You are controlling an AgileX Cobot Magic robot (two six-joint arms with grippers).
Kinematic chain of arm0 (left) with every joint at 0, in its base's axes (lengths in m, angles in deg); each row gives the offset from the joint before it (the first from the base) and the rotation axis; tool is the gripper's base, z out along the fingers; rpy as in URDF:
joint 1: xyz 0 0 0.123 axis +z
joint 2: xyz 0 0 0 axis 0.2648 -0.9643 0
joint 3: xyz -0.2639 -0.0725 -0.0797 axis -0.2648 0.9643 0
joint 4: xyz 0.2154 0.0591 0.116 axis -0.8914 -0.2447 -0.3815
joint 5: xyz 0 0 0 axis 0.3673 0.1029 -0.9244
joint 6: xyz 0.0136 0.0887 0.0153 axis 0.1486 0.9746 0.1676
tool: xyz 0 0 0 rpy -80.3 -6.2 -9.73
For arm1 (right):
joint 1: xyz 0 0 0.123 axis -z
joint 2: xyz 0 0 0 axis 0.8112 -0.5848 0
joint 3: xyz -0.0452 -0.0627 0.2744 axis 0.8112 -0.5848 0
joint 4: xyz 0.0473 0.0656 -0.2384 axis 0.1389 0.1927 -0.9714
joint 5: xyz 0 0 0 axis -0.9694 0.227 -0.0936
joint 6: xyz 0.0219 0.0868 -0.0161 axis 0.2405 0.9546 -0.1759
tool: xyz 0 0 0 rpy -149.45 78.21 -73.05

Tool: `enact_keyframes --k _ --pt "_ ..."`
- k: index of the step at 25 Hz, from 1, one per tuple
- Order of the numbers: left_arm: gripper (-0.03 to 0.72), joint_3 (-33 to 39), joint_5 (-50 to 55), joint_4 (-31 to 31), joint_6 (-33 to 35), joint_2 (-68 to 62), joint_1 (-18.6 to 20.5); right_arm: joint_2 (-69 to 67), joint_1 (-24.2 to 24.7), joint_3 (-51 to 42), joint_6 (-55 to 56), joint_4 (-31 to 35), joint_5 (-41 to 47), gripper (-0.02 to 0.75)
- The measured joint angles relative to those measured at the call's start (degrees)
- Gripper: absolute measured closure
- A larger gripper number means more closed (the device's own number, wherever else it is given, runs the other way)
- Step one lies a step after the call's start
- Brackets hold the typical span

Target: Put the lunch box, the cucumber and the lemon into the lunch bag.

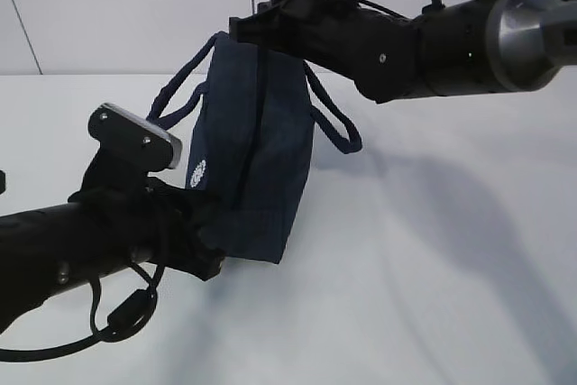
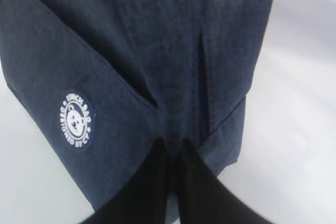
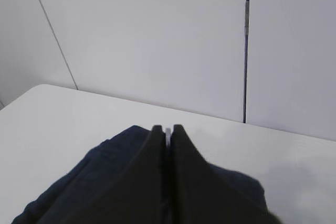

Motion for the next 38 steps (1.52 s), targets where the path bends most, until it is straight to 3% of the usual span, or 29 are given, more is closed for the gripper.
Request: enact_keyframes --k 12,29,32,38 --pt "0.697 3.8 -1.0 0.0 -2.0 2.7 -0.5 -7.5 3.1 11.0 -0.1 0.1 8.2 0.738" --pt "0.687 4.5 -1.5 0.0 -3.7 3.3 -1.3 -8.4 5.1 12.9 -0.1 1.5 13.9 0.738" --pt "0.627 4.6 -0.7 0.3 -4.0 4.4 -1.3 -8.2 5.1 12.9 -0.1 1.5 14.2 0.738" --pt "0.391 4.0 7.4 4.2 -4.3 7.8 -1.3 -8.2 5.3 13.0 -0.1 1.5 15.1 0.738"
